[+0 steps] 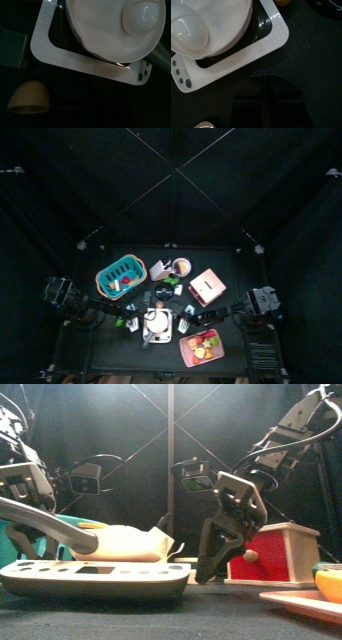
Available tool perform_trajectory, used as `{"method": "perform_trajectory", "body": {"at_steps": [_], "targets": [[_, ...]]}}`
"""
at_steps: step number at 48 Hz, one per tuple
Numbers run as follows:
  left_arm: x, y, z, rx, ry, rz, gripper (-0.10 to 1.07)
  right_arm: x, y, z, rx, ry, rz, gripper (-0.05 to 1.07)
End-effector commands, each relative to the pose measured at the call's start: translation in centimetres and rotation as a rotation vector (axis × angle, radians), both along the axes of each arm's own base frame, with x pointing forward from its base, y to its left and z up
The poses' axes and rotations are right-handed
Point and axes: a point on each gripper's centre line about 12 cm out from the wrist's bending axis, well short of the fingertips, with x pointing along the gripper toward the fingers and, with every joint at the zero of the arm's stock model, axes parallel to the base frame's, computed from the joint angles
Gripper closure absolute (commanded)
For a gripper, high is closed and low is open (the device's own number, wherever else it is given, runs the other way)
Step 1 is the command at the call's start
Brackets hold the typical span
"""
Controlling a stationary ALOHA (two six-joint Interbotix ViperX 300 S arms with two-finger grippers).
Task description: Move stove to middle
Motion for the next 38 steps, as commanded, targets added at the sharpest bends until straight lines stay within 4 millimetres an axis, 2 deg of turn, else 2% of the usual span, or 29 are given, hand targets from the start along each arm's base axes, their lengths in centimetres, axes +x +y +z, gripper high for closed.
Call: {"method": "perform_trajectory", "body": {"at_steps": [1,8,15,26,38], "targets": [[1.7,0.1,0.7,0.009,-0.040,-0.009,0.55,0.1,-0.4,1.0,0.008,-0.022,-0.024,0.68],[3.1,0.3,0.5,0.019,-0.044,-0.012,0.56,-0.6,-0.8,0.9,0.008,-0.005,-0.062,0.68],[4.7,1.0,1.0,0.021,-0.069,0.011,0.56,-1.5,-1.7,1.8,-0.021,-0.003,-0.111,0.68],[4.5,2.0,0.8,0.019,-0.059,0.045,0.56,-2.3,-1.9,2.0,-0.002,0.003,-0.138,0.68],[4.2,2.1,1.1,-0.011,-0.065,0.084,0.56,-2.7,-2.0,1.7,0.000,0.014,-0.144,0.68]]}}
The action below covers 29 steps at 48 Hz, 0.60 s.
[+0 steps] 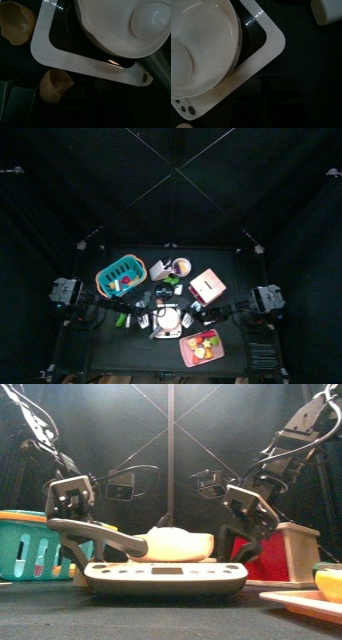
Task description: Move stove to middle
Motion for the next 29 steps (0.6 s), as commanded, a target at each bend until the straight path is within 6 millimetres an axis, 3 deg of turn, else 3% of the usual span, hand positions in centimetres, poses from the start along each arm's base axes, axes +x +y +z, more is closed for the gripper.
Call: {"method": "perform_trajectory", "body": {"at_steps": [1,13,20,29], "targets": [[0.4,0.2,1.2,-0.021,-0.041,0.027,0.56,0.2,0.0,1.7,0.011,-0.049,-0.004,0.68],[-1.7,0.3,1.7,-0.051,-0.042,0.064,0.56,-1.2,-0.2,1.4,0.012,-0.015,-0.049,0.68],[-3.1,0.6,3.4,-0.057,-0.093,0.070,0.56,-2.1,-0.5,2.6,0.004,-0.032,-0.071,0.68],[-3.3,1.1,4.5,-0.038,-0.131,0.061,0.56,-2.1,-0.7,3.8,-0.009,-0.064,-0.062,0.68]]}}
